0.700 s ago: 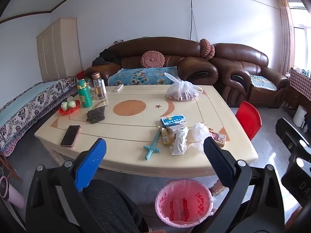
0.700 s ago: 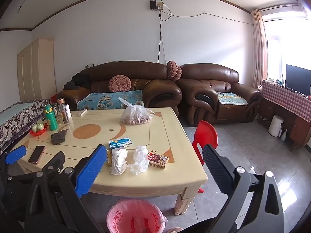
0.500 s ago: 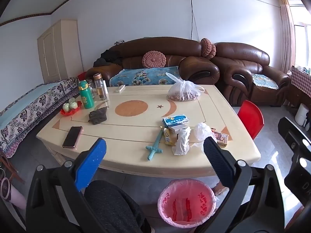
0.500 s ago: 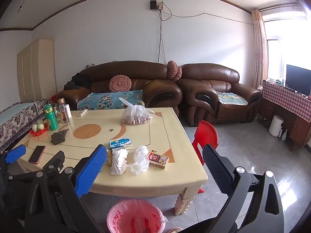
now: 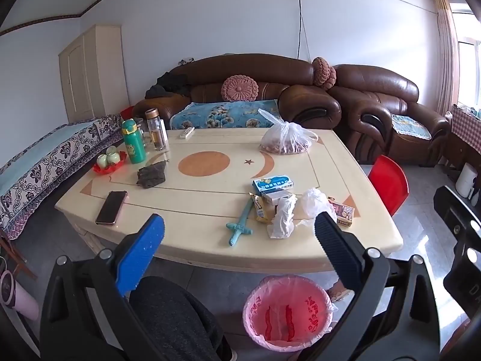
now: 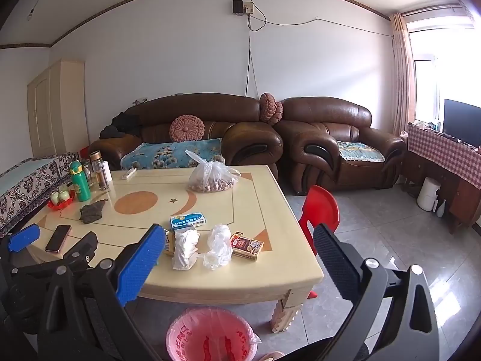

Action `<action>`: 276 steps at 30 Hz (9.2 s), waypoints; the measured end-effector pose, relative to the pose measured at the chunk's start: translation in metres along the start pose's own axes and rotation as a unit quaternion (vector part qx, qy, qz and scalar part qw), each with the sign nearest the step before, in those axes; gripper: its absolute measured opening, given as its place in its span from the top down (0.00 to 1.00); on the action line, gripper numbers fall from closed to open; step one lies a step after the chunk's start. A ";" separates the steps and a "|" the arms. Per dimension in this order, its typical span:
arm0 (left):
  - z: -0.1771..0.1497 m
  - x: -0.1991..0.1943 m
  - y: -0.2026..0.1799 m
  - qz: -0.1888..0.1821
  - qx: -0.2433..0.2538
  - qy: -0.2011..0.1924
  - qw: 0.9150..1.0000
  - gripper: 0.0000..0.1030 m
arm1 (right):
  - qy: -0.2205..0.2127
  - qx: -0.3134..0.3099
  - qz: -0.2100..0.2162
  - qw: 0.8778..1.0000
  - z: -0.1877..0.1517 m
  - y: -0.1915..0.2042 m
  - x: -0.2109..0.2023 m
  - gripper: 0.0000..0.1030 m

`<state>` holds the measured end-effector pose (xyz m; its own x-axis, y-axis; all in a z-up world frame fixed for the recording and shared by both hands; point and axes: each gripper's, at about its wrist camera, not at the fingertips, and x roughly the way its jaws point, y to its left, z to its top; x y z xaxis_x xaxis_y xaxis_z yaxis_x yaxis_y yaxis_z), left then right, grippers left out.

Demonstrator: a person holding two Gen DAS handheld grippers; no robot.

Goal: Collect trash

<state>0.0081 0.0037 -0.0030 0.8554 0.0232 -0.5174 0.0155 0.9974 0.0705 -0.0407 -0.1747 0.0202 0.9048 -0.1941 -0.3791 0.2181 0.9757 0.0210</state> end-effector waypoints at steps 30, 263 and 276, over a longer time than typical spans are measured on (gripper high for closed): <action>-0.002 0.025 0.004 0.004 -0.003 0.027 1.000 0.05 | 0.027 0.002 0.007 1.000 -0.013 0.004 0.033 0.06; -0.143 0.153 -0.036 -0.199 0.197 0.253 0.926 0.82 | 0.239 -0.072 0.118 0.961 -0.159 -0.001 0.146 0.76; -0.185 0.193 -0.044 -0.204 0.205 0.322 0.902 0.82 | 0.307 -0.077 0.128 0.940 -0.200 0.004 0.183 0.76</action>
<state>0.0770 -0.0235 -0.2636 0.2597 -0.1734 -0.9500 0.5633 0.8263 0.0032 0.0524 -0.1861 -0.2341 0.5283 0.0985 -0.8434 -0.0757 0.9948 0.0687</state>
